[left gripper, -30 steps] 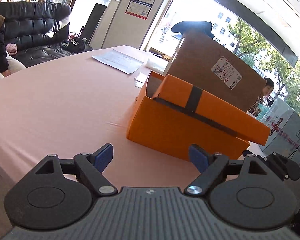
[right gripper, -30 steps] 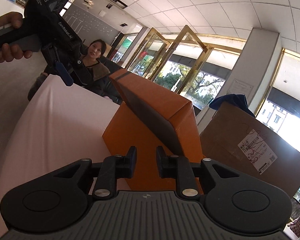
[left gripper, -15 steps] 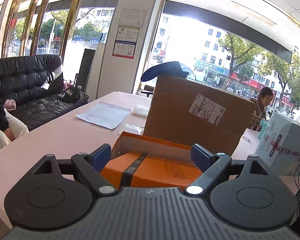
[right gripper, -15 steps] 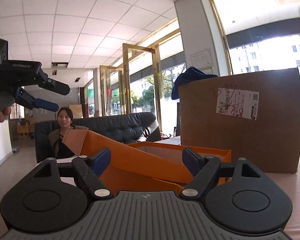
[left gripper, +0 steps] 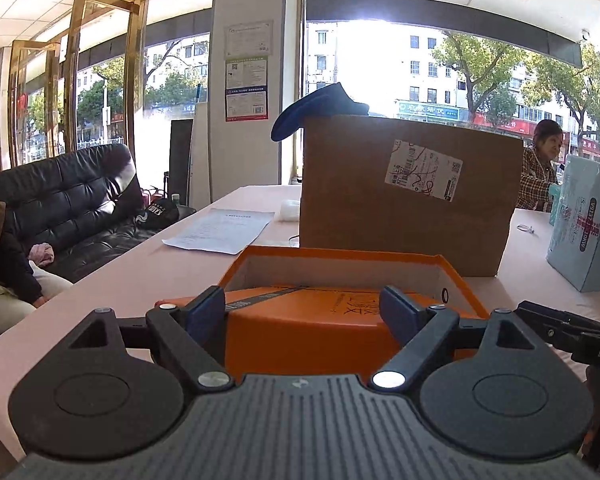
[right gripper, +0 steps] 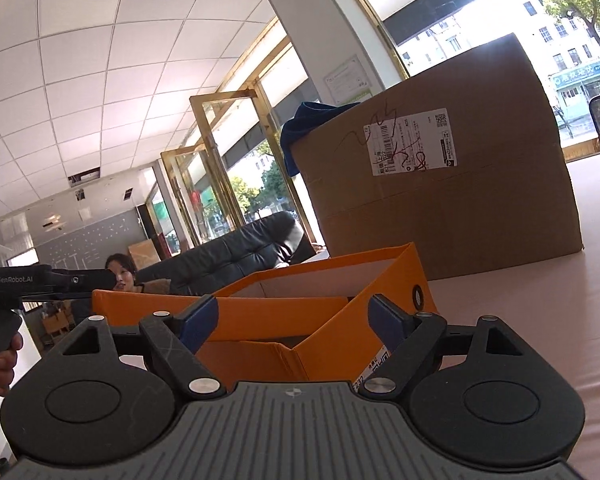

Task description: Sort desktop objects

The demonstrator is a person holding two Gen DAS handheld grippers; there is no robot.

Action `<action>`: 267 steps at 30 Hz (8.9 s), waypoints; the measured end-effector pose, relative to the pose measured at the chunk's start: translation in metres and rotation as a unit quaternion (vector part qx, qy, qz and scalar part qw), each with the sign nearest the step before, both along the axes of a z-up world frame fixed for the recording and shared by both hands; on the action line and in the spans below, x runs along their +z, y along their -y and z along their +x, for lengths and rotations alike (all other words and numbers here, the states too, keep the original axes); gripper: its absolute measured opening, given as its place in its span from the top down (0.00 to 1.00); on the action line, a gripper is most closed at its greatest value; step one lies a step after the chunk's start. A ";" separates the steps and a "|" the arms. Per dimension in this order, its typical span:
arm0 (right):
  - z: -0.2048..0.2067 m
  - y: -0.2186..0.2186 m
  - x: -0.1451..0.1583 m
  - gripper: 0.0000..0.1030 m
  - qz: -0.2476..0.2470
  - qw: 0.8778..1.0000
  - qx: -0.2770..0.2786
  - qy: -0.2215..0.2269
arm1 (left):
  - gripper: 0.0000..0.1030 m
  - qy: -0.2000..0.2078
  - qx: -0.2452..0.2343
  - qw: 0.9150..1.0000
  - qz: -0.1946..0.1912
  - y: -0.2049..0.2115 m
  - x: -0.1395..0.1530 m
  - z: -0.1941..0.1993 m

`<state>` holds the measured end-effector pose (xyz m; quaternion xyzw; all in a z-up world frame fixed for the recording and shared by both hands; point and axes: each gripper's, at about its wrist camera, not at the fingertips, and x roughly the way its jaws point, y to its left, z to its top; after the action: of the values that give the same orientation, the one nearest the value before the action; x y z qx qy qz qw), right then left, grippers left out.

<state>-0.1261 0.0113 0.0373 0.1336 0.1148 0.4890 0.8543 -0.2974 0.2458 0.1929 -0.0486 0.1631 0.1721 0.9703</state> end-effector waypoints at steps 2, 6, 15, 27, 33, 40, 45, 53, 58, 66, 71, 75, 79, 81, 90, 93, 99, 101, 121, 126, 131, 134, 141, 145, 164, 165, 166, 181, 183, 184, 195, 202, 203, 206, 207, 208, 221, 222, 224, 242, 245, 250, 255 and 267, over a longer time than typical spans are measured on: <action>-0.004 -0.004 -0.002 0.21 -0.006 1.000 0.000 0.003 | 0.19 0.006 -0.002 1.000 -0.024 -0.007 0.000 -0.005; -0.002 -0.012 0.008 0.21 -0.018 1.000 0.005 0.001 | 0.18 0.015 -0.007 0.998 -0.056 -0.021 -0.004 -0.011; 0.023 -0.031 0.035 0.10 -0.018 0.974 0.082 -0.211 | 0.16 -0.011 -0.021 0.993 -0.114 -0.043 -0.005 -0.014; -0.003 -0.073 0.042 0.09 -0.030 0.975 0.136 -0.173 | 0.15 -0.002 -0.004 0.959 -0.283 -0.060 -0.016 -0.006; 0.004 -0.068 0.036 0.09 -0.012 0.973 0.144 -0.179 | 0.16 0.020 0.021 0.944 -0.330 -0.058 -0.021 0.006; 0.002 -0.060 0.035 0.09 0.006 0.970 0.157 -0.185 | 0.46 0.033 0.033 0.935 -0.352 -0.045 -0.023 0.016; 0.003 -0.059 0.040 0.08 0.029 0.969 0.170 -0.179 | 0.56 0.064 0.009 0.940 -0.336 -0.035 -0.009 0.006; -0.029 -0.062 0.060 0.08 0.030 0.969 0.213 -0.118 | 0.72 0.104 -0.060 0.953 -0.278 -0.014 0.028 -0.019; -0.071 -0.078 0.072 0.08 -0.001 0.970 0.240 -0.049 | 0.71 0.106 -0.068 0.948 -0.292 -0.031 0.025 -0.046; -0.085 -0.120 0.073 0.08 -0.020 0.961 0.263 -0.080 | 0.68 0.109 -0.052 0.922 -0.369 -0.085 -0.017 -0.086; -0.089 -0.146 0.071 0.08 -0.047 0.959 0.267 -0.087 | 0.63 0.097 -0.045 0.912 -0.396 -0.108 -0.045 -0.099; -0.076 -0.160 0.078 0.08 -0.060 0.965 0.240 -0.090 | 0.55 0.090 -0.046 0.905 -0.414 -0.124 -0.064 -0.105; -0.028 -0.168 0.088 0.08 -0.056 0.979 0.139 -0.141 | 0.50 0.089 -0.048 0.892 -0.441 -0.137 -0.083 -0.109; -0.001 -0.172 0.090 0.08 -0.053 0.979 0.082 -0.177 | 0.49 0.091 -0.051 0.885 -0.455 -0.142 -0.092 -0.108; 0.113 -0.212 0.035 0.06 -0.059 0.916 0.048 -0.394 | 0.46 0.091 -0.072 0.868 -0.484 -0.157 -0.112 -0.109; 0.122 -0.231 0.020 0.07 -0.044 0.908 0.041 -0.416 | 0.45 0.086 -0.077 0.870 -0.480 -0.158 -0.112 -0.107; 0.109 -0.235 0.033 0.60 0.002 0.924 0.057 -0.378 | 0.42 0.052 -0.081 0.878 -0.468 -0.163 -0.109 -0.103; 0.107 -0.227 0.034 0.61 0.015 0.929 0.053 -0.365 | 0.40 0.047 -0.080 0.882 -0.462 -0.164 -0.108 -0.102; 0.047 -0.015 0.038 0.64 0.160 0.955 -0.054 -0.244 | 0.34 -0.037 -0.111 0.951 -0.287 -0.146 -0.035 0.058; 0.026 -0.001 0.019 0.64 0.161 0.956 -0.056 -0.239 | 0.35 -0.031 -0.096 0.961 -0.256 -0.142 -0.033 0.077; 0.022 -0.006 -0.009 0.63 0.177 0.942 -0.045 -0.280 | 0.35 -0.031 -0.048 0.975 -0.216 -0.150 -0.029 0.081; 0.008 -0.005 -0.008 0.59 0.173 0.949 -0.064 -0.257 | 0.35 -0.017 -0.008 0.977 -0.213 -0.161 -0.025 0.058; 0.007 -0.010 -0.015 0.53 0.154 0.949 -0.093 -0.258 | 0.19 0.016 -0.017 0.977 -0.211 -0.144 -0.035 -0.038; 0.002 -0.012 -0.015 0.52 0.149 0.954 -0.104 -0.239 | 0.19 0.022 -0.042 0.982 -0.181 -0.107 -0.044 -0.064; 0.000 0.000 -0.017 0.15 0.140 0.951 -0.137 -0.238 | 0.21 -0.016 -0.093 0.984 -0.152 -0.056 -0.064 -0.026; 0.002 0.002 -0.017 0.15 0.137 0.951 -0.139 -0.239 | 0.21 -0.015 -0.092 0.984 -0.155 -0.058 -0.064 -0.025; 0.003 0.004 -0.017 0.14 0.137 0.949 -0.148 -0.241 | 0.21 -0.014 -0.090 0.983 -0.158 -0.060 -0.064 -0.024; 0.022 0.015 -0.026 0.34 0.095 0.945 -0.209 -0.233 | 0.21 0.015 -0.126 0.980 -0.150 -0.051 -0.037 -0.006; 0.022 0.016 -0.025 0.40 0.107 0.948 -0.191 -0.232 | 0.21 0.014 -0.126 0.983 -0.135 -0.046 -0.031 0.003; 0.021 0.016 -0.024 0.42 0.111 0.950 -0.183 -0.229 | 0.21 0.011 -0.124 0.983 -0.132 -0.045 -0.029 0.008; 0.016 0.010 -0.025 0.44 0.122 0.950 -0.172 -0.230 | 0.19 -0.021 -0.116 0.965 -0.233 -0.063 -0.061 -0.003; 0.005 0.009 -0.016 0.44 0.129 0.963 -0.154 -0.181 | 0.20 -0.027 -0.147 0.942 -0.302 -0.063 -0.066 0.015; 0.003 0.007 -0.015 0.44 0.126 0.965 -0.150 -0.173 | 0.21 -0.028 -0.148 0.940 -0.306 -0.061 -0.067 0.018; 0.001 0.003 -0.013 0.44 0.121 0.969 -0.142 -0.164 | 0.22 -0.025 -0.141 0.937 -0.319 -0.061 -0.070 0.022; 0.002 0.003 -0.013 0.44 0.122 0.969 -0.140 -0.165 | 0.27 -0.023 -0.139 0.934 -0.328 -0.062 -0.071 0.023; 0.003 0.003 -0.013 0.44 0.120 0.969 -0.138 -0.167 | 0.34 -0.020 -0.138 0.931 -0.338 -0.064 -0.072 0.022; 0.012 0.010 -0.017 0.18 0.094 0.958 -0.177 -0.204 | 0.56 -0.004 -0.092 0.917 -0.387 -0.086 -0.082 0.014; 0.012 0.010 -0.018 0.18 0.088 0.956 -0.196 -0.201 | 0.56 -0.001 -0.090 0.917 -0.388 -0.087 -0.082 0.014; 0.017 0.013 -0.020 0.18 0.091 0.950 -0.218 -0.207 | 0.56 0.002 -0.087 0.919 -0.384 -0.087 -0.080 0.013; 0.081 -0.002 -0.019 0.56 0.116 0.938 -0.055 -0.322 | 0.43 -0.004 -0.023 0.971 -0.239 -0.160 -0.029 0.039; 0.071 -0.013 -0.015 0.56 0.117 0.937 -0.074 -0.320 | 0.43 -0.009 -0.050 0.959 -0.280 -0.171 -0.043 0.053; 0.044 -0.032 -0.015 0.55 0.124 0.938 -0.127 -0.298 | 0.40 -0.025 -0.074 0.960 -0.268 -0.165 -0.045 0.064; 0.040 -0.039 -0.002 0.55 0.115 0.946 -0.141 -0.268 | 0.39 -0.025 -0.102 0.960 -0.258 -0.162 -0.033 0.078; 0.045 -0.048 0.000 0.54 0.109 0.947 -0.161 -0.254 | 0.38 -0.056 -0.091 0.962 -0.251 -0.168 -0.028 0.124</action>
<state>-0.0807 0.0588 0.0373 0.3627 0.2511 0.3038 0.8445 -0.1735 0.4133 0.1650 -0.2657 0.2586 0.0395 0.9279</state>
